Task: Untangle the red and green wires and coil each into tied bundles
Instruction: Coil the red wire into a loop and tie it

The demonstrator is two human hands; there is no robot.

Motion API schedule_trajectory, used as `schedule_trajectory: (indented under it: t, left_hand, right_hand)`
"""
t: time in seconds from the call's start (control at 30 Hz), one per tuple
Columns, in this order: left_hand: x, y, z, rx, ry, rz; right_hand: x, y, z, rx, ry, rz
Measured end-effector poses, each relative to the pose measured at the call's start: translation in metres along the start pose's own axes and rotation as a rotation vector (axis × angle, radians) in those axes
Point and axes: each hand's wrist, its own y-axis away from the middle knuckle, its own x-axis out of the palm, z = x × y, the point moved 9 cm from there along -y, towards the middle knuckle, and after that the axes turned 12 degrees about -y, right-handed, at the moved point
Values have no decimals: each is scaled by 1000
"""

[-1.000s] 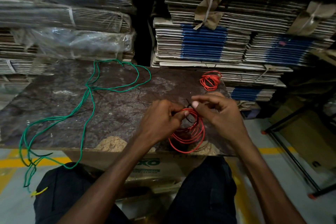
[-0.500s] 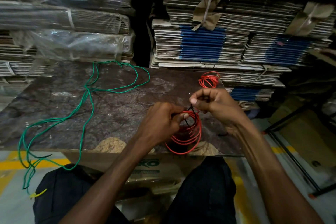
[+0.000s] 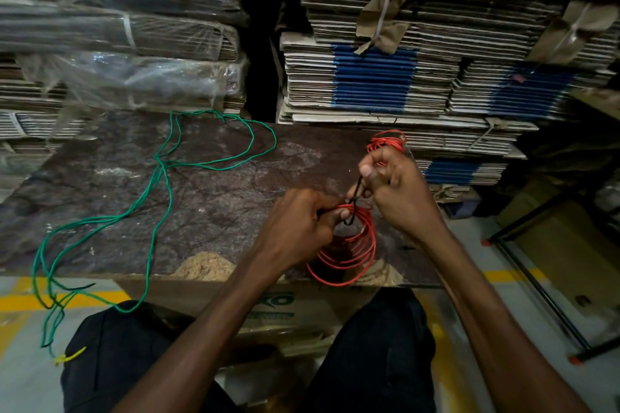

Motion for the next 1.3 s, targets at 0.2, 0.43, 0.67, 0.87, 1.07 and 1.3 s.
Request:
schedule_trajectory:
  t: [0.2, 0.43, 0.67, 0.87, 1.07, 1.3]
  left_hand:
    - [-9, -3, 11, -54, 23, -27]
    - [-10, -4, 12, -35, 11, -15]
    - [2, 2, 7, -19, 41, 81]
    - [-1, -4, 30, -168, -67, 37]
    - [-15, -19, 38, -195, -89, -36]
    - [-20, -19, 41, -159, -78, -60]
  right_hand:
    - [4, 7, 12, -27, -187, 32]
    - [1, 5, 16, -74, -68, -3]
    - [-9, -6, 16, -99, -71, -94]
    - [-3, 2, 20, -86, -104, -59]
    - [8, 11, 32, -151, -189, -86]
    - [16, 3, 25, -184, -97, 20]
